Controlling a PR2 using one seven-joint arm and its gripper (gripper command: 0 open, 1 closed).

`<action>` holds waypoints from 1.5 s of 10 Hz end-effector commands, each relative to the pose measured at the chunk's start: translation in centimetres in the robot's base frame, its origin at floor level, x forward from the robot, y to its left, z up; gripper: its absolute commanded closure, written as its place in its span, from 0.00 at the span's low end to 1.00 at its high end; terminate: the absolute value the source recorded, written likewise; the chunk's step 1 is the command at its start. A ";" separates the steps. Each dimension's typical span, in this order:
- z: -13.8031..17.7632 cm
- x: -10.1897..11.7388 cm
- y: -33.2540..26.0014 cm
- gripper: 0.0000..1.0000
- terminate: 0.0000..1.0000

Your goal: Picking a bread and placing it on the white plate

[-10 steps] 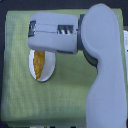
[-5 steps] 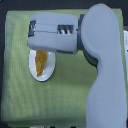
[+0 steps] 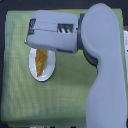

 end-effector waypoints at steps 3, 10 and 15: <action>8.0 3.6 -3.8 0.00 0.00; 7.5 4.7 -18.2 0.00 0.00; 6.4 4.3 -30.3 0.00 0.00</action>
